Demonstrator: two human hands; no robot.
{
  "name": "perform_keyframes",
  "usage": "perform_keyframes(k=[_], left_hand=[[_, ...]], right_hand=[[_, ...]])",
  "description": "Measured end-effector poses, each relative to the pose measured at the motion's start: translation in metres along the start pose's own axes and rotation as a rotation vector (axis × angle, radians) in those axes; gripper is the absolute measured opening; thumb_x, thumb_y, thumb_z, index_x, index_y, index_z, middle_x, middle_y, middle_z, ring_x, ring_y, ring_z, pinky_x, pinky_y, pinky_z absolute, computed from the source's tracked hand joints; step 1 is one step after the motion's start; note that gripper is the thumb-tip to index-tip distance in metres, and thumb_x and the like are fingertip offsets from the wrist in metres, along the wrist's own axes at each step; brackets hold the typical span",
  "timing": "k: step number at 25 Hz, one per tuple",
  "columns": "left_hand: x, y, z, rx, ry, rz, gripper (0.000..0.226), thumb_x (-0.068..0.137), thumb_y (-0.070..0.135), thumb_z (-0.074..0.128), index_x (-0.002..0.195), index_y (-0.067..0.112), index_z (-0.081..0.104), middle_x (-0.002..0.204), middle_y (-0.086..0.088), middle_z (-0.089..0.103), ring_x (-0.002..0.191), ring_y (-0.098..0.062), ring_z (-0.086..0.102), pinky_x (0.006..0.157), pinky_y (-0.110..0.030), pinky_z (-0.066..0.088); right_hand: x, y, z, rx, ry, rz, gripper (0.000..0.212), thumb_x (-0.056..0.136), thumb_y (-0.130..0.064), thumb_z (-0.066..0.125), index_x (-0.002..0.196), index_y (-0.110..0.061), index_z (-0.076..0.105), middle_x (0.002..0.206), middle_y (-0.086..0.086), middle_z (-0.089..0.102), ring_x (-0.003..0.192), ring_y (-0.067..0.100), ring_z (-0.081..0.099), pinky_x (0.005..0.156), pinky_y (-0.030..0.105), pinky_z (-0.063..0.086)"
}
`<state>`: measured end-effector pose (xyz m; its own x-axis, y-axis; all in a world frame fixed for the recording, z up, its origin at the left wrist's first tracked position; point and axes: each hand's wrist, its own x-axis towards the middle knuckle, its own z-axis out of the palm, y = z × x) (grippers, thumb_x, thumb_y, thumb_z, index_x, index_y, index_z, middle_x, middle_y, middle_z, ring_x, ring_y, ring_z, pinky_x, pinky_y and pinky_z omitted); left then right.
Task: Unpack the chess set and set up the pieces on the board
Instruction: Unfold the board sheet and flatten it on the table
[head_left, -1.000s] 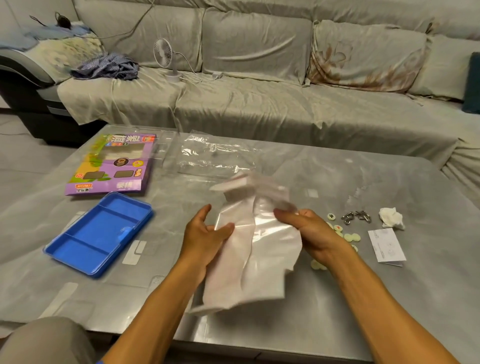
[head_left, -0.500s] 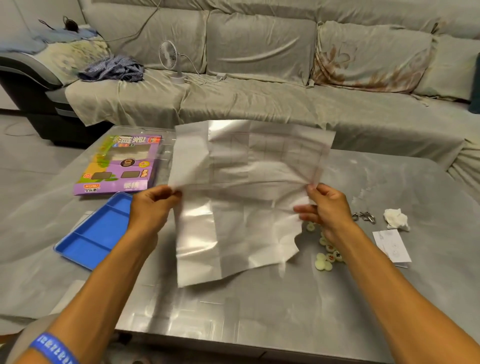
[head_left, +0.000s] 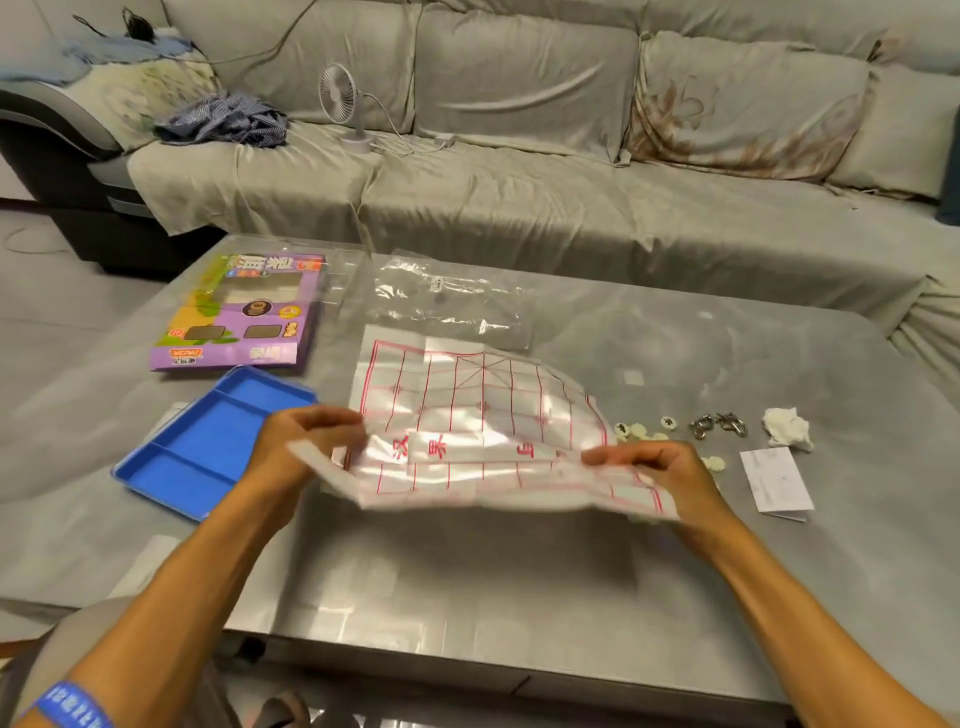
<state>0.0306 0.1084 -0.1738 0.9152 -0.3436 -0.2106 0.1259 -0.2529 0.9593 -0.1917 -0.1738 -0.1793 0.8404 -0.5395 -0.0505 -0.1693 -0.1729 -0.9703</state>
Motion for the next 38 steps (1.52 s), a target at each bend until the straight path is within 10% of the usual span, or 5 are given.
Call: perform_keyframes(k=[9,21,30,34,38], left_hand=[[0.014,-0.033,0.003,0.597,-0.202,0.130,0.037,0.086,0.009,0.066,0.117,0.029,0.063,0.135,0.002,0.052,0.091,-0.009,0.057,0.064,-0.015,0.051],[0.014,-0.028,0.033,1.275,-0.201,0.557,0.038,0.095,0.032,0.049,0.131,0.020,0.051,0.143,-0.002,0.043,0.134,-0.023,0.035,0.111,-0.037,0.029],[-0.020,-0.077,0.081,1.200,-0.284,0.527,0.081,0.076,0.078,-0.012,0.145,0.037,-0.022,0.151,0.011,-0.033,0.139,-0.014,-0.029,0.118,-0.044,-0.008],[-0.024,-0.077,0.082,1.238,-0.294,0.549,0.089,0.068,0.081,-0.023,0.144,0.035,-0.026,0.150,0.009,-0.034,0.140,-0.014,-0.030,0.117,-0.043,-0.010],[-0.025,-0.077,0.080,1.204,-0.303,0.575,0.082,0.073,0.076,-0.020,0.144,0.037,-0.024,0.149,0.011,-0.035,0.139,-0.013,-0.031,0.116,-0.041,-0.015]], right_hand=[[0.013,-0.002,0.014,-0.173,0.040,0.296,0.030,0.093,-0.033,0.056,0.084,-0.012,0.075,0.087,0.006,0.073,0.077,0.019,0.064,0.070,0.026,0.047],[0.012,0.037,0.050,-0.649,0.300,-0.023,0.015,0.088,-0.014,0.065,0.101,-0.009,0.071,0.094,-0.004,0.064,0.088,0.013,0.057,0.077,0.020,0.042],[0.003,0.027,0.061,-1.150,0.337,-0.089,0.021,0.093,-0.024,0.056,0.107,-0.013,0.067,0.118,0.005,0.063,0.117,0.025,0.050,0.103,0.035,0.037],[-0.010,0.000,0.149,-0.925,-0.113,-0.172,0.051,0.103,-0.040,0.026,0.152,-0.025,0.020,0.160,-0.004,0.011,0.148,0.018,0.004,0.114,0.031,-0.006],[-0.008,0.035,0.146,-1.017,-0.104,-0.054,0.064,0.091,-0.064,-0.002,0.148,-0.038,-0.017,0.151,-0.016,-0.029,0.141,0.009,-0.027,0.117,0.038,-0.016]])
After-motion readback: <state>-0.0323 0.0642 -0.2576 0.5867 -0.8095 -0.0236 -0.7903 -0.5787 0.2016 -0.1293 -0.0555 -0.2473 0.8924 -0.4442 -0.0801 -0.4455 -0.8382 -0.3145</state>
